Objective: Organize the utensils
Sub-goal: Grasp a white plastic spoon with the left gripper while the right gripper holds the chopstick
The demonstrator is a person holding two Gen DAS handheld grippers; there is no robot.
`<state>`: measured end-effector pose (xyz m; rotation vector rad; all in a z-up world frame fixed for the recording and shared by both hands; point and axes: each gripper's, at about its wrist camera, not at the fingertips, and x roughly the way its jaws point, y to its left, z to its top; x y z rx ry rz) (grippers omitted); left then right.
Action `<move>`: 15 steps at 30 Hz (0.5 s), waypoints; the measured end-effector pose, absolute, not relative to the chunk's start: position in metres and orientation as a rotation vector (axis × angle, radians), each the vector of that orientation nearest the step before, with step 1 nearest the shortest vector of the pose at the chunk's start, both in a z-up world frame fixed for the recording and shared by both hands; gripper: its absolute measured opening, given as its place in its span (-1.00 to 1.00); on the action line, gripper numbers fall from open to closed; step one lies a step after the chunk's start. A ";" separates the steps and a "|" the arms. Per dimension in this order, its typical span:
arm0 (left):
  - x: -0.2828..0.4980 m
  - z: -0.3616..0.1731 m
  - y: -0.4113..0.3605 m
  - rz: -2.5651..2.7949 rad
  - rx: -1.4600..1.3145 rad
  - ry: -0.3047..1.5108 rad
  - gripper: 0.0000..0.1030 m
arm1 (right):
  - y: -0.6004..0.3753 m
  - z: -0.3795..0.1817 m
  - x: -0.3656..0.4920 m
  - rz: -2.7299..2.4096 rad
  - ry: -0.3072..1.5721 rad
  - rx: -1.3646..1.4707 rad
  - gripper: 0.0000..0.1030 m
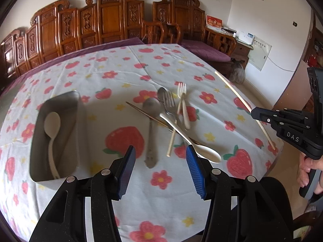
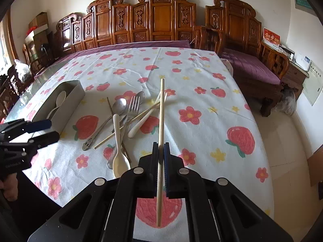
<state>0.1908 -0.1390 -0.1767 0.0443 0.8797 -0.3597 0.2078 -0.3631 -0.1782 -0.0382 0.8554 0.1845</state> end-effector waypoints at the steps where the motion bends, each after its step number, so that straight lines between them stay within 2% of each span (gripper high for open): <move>1: 0.191 -0.180 -0.143 -0.362 0.038 0.892 -0.04 | -0.364 -0.178 0.207 0.184 0.852 -0.040 -0.88; 11: 0.204 -0.211 -0.190 -0.356 -0.014 0.994 -0.04 | -0.372 -0.182 0.209 0.190 0.848 -0.040 -0.88; 15: 0.211 -0.224 -0.206 -0.364 -0.042 1.048 -0.12 | -0.377 -0.185 0.211 0.184 0.856 -0.035 -0.88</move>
